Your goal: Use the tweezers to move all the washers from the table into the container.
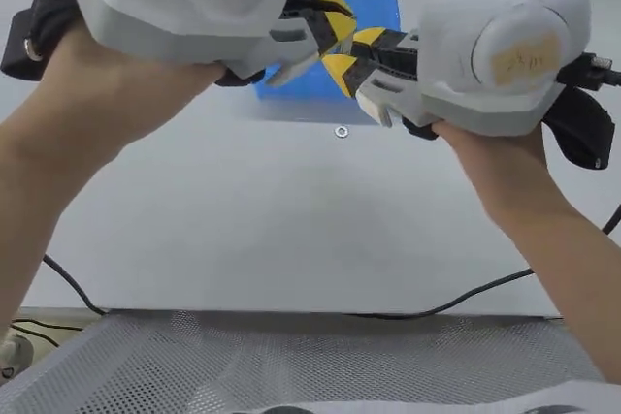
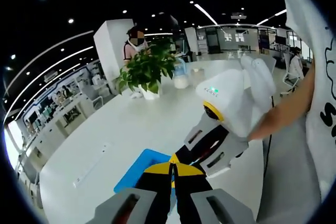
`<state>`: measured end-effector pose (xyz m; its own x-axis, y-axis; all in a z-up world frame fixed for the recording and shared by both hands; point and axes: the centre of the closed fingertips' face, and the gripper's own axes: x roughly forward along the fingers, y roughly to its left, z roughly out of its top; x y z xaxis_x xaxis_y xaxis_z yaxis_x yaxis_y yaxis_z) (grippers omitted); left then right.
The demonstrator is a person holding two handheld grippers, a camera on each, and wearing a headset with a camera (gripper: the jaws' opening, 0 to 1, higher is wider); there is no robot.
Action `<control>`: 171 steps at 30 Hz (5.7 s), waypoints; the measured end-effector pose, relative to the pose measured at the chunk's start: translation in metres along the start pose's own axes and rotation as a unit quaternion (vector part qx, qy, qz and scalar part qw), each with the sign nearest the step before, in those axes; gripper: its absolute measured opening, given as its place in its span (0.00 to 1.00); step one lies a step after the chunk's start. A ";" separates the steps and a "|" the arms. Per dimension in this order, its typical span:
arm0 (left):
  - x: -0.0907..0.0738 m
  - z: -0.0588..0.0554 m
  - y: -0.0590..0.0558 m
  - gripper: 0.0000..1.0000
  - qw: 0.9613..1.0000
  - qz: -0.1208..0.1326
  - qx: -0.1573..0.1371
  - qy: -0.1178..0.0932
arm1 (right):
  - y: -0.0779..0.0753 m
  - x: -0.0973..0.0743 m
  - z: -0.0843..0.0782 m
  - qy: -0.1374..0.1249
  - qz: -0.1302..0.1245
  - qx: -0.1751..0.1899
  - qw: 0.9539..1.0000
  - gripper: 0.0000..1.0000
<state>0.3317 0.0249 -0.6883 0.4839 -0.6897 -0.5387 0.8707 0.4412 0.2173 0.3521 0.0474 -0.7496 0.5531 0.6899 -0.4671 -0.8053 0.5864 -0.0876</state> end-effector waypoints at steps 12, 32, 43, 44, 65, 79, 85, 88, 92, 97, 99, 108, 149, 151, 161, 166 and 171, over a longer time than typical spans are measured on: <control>0.020 -0.022 -0.014 0.00 0.999 -0.032 -0.026 0.020 | 0.005 0.007 -0.038 0.035 0.010 0.036 0.999 0.06; 0.036 -0.043 -0.018 0.00 0.998 -0.040 -0.023 0.044 | 0.003 0.021 -0.061 0.058 0.012 0.042 0.997 0.07; 0.034 -0.043 -0.021 0.00 0.998 -0.046 -0.015 0.051 | 0.005 0.020 -0.062 0.061 0.021 0.052 0.997 0.07; 0.034 -0.043 -0.021 0.00 0.998 -0.045 -0.013 0.051 | 0.006 0.020 -0.061 0.062 0.021 0.051 0.997 0.07; 0.033 -0.049 -0.014 0.00 0.997 -0.038 0.000 0.061 | 0.006 0.027 -0.059 0.067 0.019 0.037 0.997 0.07; 0.036 -0.043 -0.023 0.00 0.996 -0.054 0.018 0.069 | 0.007 0.022 -0.064 0.087 0.021 -0.024 0.996 0.04; 0.031 -0.038 -0.022 0.00 0.996 -0.054 0.021 0.064 | 0.008 0.015 -0.058 0.087 0.020 -0.025 0.996 0.04; 0.027 -0.033 -0.021 0.00 0.997 -0.052 0.020 0.058 | 0.007 0.012 -0.052 0.087 0.019 -0.035 0.995 0.04; 0.023 -0.024 -0.020 0.00 0.997 -0.046 0.023 0.050 | 0.004 0.010 -0.044 0.083 0.017 -0.043 0.995 0.04; 0.016 -0.016 -0.018 0.00 0.998 -0.040 0.032 0.044 | 0.003 0.007 -0.033 0.076 0.014 -0.048 0.996 0.04; 0.013 -0.012 -0.017 0.00 0.998 -0.037 0.038 0.042 | 0.002 0.006 -0.028 0.073 0.012 -0.050 0.996 0.04; 0.001 0.005 -0.006 0.00 0.998 -0.022 0.048 0.029 | -0.004 0.000 -0.003 0.060 0.001 -0.067 0.996 0.04; 0.010 0.002 0.009 0.00 0.997 -0.014 0.059 0.046 | -0.021 0.015 -0.005 0.069 -0.015 -0.070 0.995 0.05; 0.006 0.004 0.003 0.00 0.997 -0.015 0.063 0.043 | -0.018 0.007 -0.004 0.065 -0.027 -0.078 0.994 0.06; -0.011 -0.004 -0.032 0.00 0.997 -0.041 0.048 0.033 | 0.004 -0.024 -0.020 0.077 -0.053 -0.076 0.993 0.08; -0.009 -0.020 -0.049 0.00 0.996 -0.059 0.046 0.044 | 0.017 -0.031 -0.039 0.092 -0.050 -0.057 0.993 0.09; -0.002 -0.041 -0.066 0.00 0.994 -0.079 0.045 0.065 | 0.030 -0.031 -0.064 0.111 -0.042 -0.044 0.992 0.09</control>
<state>0.2696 0.0212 -0.7348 0.3300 -0.6639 -0.6710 0.9421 0.2760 0.1902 0.2971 0.0168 -0.7943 0.5669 0.5232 -0.6363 -0.7789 0.5920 -0.2072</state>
